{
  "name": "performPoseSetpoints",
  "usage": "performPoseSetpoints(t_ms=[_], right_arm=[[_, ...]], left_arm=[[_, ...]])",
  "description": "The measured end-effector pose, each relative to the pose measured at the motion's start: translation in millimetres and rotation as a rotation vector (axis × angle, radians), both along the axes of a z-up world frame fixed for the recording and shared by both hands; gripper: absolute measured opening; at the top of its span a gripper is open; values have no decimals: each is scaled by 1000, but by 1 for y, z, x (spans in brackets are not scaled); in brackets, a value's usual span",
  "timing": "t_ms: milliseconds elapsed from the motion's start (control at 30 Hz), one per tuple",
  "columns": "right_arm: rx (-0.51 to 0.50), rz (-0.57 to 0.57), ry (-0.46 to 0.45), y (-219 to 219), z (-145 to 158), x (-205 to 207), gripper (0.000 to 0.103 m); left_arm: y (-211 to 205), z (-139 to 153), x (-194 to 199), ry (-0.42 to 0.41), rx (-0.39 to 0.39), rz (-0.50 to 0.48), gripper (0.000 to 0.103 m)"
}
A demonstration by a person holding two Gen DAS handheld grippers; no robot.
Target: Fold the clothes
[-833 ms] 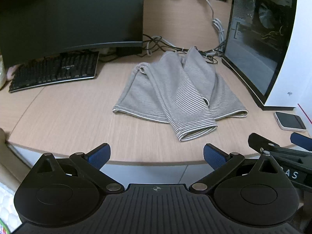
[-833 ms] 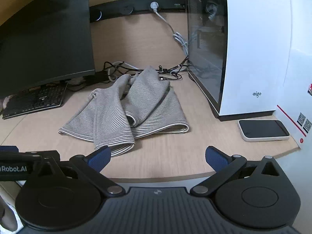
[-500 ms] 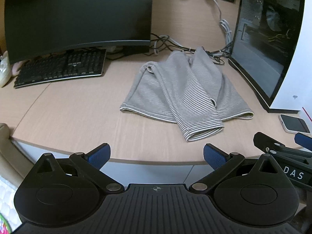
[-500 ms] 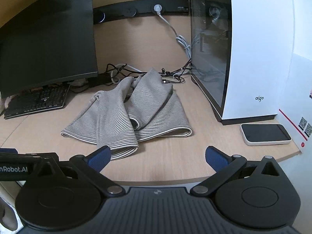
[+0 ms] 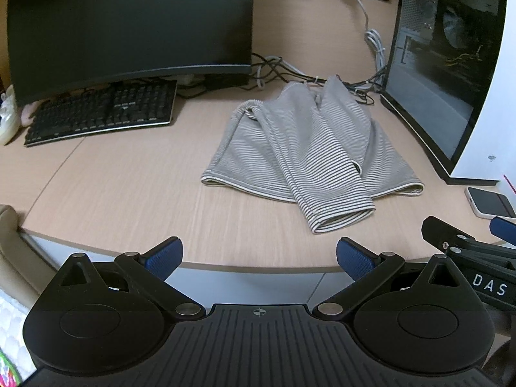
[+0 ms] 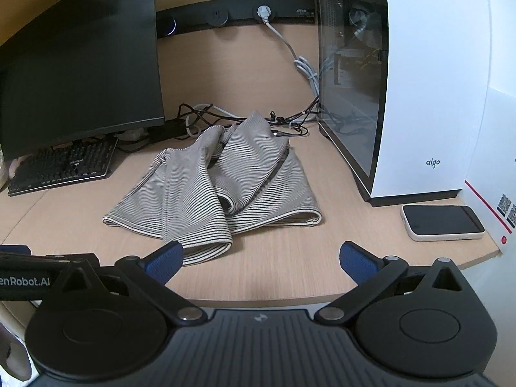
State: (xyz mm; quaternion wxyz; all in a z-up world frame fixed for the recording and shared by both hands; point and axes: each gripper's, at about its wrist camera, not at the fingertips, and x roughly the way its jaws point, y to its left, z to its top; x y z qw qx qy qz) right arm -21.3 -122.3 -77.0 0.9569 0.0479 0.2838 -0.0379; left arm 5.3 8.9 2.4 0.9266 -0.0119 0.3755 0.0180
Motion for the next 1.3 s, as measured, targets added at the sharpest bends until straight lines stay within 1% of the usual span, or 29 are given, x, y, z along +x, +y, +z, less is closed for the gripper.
performPoseSetpoints(t_ms=[1300], right_arm=[[-8,12,-21,2,3,-10,103]], left_arm=[[2,1,-10,-27,9,3,103]])
